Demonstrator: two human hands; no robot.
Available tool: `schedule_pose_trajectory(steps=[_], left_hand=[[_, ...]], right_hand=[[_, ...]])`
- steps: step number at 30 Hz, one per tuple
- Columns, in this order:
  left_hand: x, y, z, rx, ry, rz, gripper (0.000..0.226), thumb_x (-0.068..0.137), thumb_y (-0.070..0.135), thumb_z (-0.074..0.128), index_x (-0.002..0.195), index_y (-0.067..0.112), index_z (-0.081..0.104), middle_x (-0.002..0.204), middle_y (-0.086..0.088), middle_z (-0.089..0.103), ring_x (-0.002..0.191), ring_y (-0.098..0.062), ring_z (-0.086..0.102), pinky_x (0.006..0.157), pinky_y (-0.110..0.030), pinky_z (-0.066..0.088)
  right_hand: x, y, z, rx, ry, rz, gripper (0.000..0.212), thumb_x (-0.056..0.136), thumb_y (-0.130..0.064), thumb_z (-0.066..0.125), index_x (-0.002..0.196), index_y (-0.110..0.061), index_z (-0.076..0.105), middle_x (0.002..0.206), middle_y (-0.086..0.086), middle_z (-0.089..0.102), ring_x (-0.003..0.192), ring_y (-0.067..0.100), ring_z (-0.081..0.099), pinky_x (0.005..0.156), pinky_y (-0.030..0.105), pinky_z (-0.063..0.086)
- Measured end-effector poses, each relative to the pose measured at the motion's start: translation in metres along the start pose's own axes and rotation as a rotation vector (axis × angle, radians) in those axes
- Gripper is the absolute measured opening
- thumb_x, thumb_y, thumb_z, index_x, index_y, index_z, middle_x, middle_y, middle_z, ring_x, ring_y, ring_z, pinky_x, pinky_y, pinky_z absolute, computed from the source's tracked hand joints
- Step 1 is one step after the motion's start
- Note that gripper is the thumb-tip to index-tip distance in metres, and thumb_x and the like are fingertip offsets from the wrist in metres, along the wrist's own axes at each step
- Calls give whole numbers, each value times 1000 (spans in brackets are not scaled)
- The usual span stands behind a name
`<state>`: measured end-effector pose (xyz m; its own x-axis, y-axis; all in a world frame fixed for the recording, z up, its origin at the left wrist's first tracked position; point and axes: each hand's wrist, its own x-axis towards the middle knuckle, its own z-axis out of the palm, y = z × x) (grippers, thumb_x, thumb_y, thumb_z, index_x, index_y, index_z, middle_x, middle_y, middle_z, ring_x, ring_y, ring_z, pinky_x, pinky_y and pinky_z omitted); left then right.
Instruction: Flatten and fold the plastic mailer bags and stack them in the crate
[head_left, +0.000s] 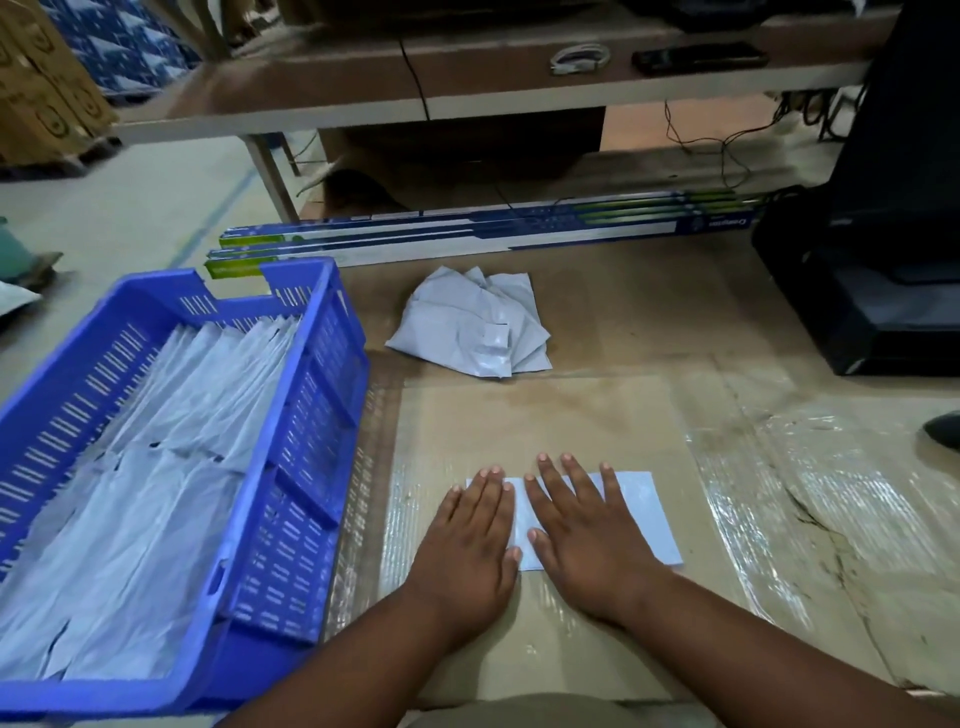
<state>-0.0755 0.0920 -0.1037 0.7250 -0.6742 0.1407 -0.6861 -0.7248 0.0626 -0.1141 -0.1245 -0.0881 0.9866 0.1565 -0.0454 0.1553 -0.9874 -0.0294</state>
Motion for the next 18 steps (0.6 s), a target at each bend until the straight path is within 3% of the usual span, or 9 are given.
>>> schedule_pose_trajectory(steps=[3, 8, 15, 18], left_hand=[[-2, -1, -7, -15, -3, -5, 70, 105, 45, 42, 164, 7, 34, 174, -14, 22, 163, -28, 16, 125, -55, 31], [-22, -2, -22, -139, 158, 93, 55, 109, 35, 47, 155, 5, 51, 168, -13, 38, 159, -25, 31, 126, -49, 35], [-36, 4, -12, -110, 108, 81, 61, 104, 34, 52, 158, 5, 46, 171, -12, 32, 162, -23, 23, 127, -46, 32], [-34, 2, -11, -119, 81, 60, 60, 104, 35, 53, 157, 8, 49, 170, -10, 35, 161, -21, 26, 128, -44, 31]], right_hand=[[-10, -8, -6, 58, 48, 3, 67, 108, -50, 32, 166, -17, 29, 176, 7, 13, 163, 30, 11, 127, 57, 11], [-37, -20, -2, 92, 29, -142, 66, 107, -46, 38, 166, -19, 29, 177, 0, 12, 163, 21, 5, 128, 52, 11], [-29, -14, -3, 106, -47, -155, 69, 104, -51, 37, 165, -20, 31, 175, 1, 17, 163, 20, 10, 127, 45, 5], [-23, -6, -15, 171, -90, -199, 70, 106, -56, 29, 168, -24, 21, 176, -5, 4, 163, 13, -2, 130, 39, -5]])
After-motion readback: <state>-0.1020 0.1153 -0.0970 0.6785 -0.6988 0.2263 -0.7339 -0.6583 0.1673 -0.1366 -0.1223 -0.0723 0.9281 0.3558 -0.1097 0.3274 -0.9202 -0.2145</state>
